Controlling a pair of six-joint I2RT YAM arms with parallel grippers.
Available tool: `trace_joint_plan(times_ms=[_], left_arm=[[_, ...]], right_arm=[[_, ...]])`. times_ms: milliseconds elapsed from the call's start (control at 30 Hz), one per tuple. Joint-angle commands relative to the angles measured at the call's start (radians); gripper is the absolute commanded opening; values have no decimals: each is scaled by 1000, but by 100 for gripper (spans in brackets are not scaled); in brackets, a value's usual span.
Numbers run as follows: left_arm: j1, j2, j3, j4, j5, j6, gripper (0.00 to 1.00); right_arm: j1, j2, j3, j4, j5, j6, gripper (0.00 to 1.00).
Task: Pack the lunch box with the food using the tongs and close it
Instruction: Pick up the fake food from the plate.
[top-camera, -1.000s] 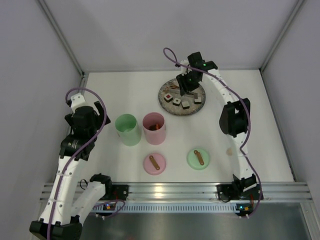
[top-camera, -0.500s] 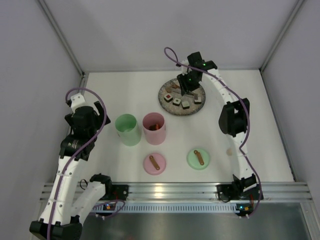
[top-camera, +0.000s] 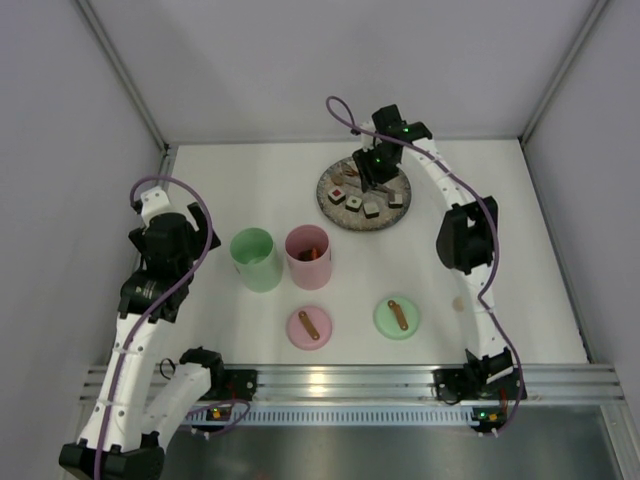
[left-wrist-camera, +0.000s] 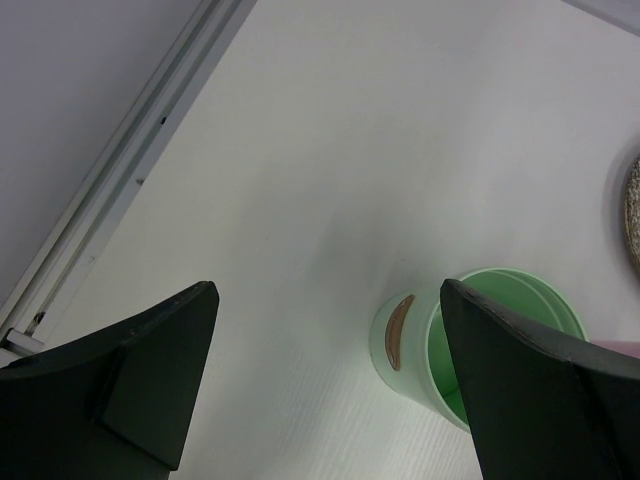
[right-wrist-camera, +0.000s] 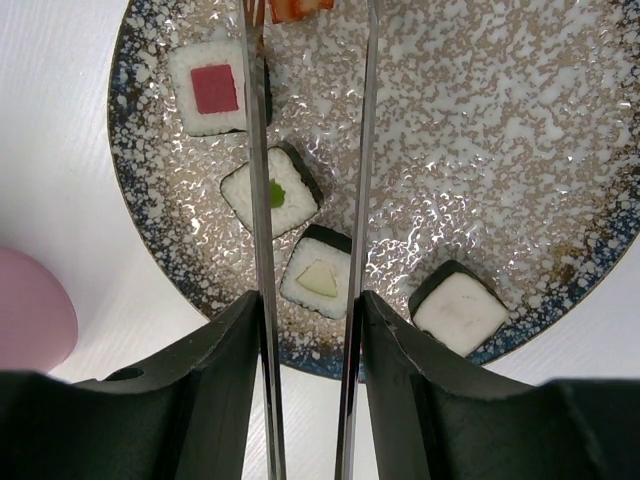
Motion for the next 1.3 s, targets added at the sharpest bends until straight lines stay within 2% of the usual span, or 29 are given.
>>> trace_joint_plan(times_ms=[0,667,1267], left_arm=[[-2,-11,0,37,-1,14,99],[-2,-23,-12,37,2,17,99],[-2,-14,-18,38,5,14,99]], right_arm=[[21,-33,5,9,15,12,43],[20,-91,-19,40,106,58,30],[16,-185,-88,72,133,75,29]])
